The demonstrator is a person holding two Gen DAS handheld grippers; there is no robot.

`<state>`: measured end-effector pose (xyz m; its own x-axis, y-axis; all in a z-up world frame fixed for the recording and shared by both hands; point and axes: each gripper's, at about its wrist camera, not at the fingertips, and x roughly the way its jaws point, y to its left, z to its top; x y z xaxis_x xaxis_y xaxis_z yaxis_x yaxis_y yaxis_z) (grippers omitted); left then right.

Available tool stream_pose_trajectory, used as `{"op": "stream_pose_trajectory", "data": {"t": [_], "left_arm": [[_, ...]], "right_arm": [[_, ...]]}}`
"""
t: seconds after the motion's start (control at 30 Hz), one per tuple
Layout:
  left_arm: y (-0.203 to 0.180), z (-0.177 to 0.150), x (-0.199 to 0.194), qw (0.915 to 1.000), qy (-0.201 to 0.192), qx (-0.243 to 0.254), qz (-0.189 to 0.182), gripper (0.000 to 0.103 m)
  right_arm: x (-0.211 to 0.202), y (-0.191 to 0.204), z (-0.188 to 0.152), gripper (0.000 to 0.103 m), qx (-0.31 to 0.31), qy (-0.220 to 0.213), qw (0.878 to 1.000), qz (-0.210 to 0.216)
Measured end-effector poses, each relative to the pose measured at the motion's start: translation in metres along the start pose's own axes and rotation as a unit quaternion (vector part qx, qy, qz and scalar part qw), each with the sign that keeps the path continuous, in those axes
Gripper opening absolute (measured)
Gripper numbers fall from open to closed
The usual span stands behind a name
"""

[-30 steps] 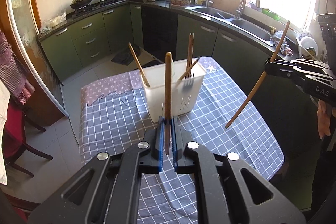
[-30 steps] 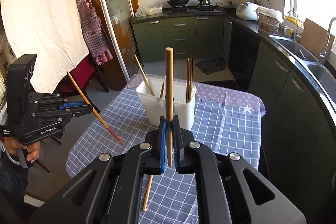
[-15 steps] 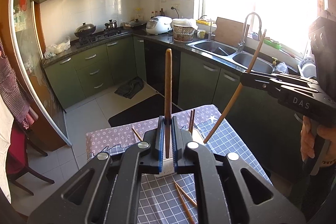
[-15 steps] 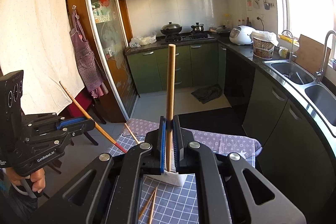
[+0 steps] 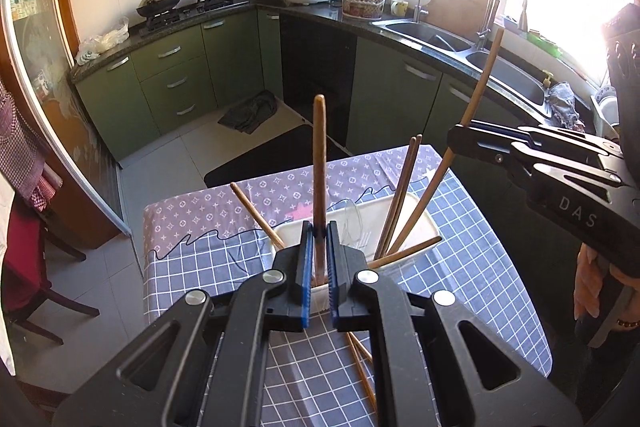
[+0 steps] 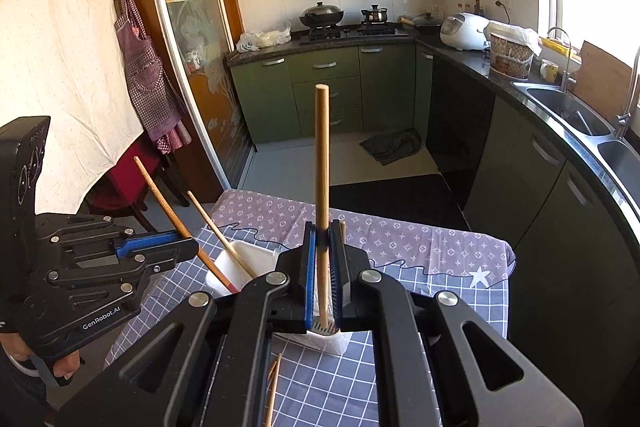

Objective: Organize utensils
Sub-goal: 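Carry both upright chopsticks into the white holder and open both grippers, then move both open grippers back toward the last chopsticks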

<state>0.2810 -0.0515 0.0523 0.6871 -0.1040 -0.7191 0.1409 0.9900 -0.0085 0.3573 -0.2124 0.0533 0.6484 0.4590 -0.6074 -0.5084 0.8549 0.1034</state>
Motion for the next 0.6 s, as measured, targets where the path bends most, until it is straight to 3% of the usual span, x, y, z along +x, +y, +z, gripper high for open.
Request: {"op": "stream_pose_trajectory", "data": {"t": [0.17, 0.33, 0.47, 0.6], "left_arm": [[0.005, -0.004, -0.008, 1.0000, 0.003, -0.003, 0.000, 0.013], [0.004, -0.007, -0.031, 1.0000, -0.006, -0.003, -0.002, 0.029], [0.001, -0.017, -0.046, 1.0000, -0.001, -0.001, -0.003, 0.029], [-0.004, -0.047, -0.044, 0.9991, 0.040, -0.008, -0.012, 0.029]], "right_arm": [[-0.013, 0.005, -0.002, 0.014, -0.005, -0.011, 1.000, 0.000], [-0.056, 0.015, -0.007, 0.022, -0.017, -0.039, 0.999, 0.000], [-0.092, 0.021, -0.026, 0.022, -0.028, -0.053, 0.998, -0.002], [-0.107, 0.012, -0.067, 0.035, -0.025, -0.031, 0.999, -0.009]]}}
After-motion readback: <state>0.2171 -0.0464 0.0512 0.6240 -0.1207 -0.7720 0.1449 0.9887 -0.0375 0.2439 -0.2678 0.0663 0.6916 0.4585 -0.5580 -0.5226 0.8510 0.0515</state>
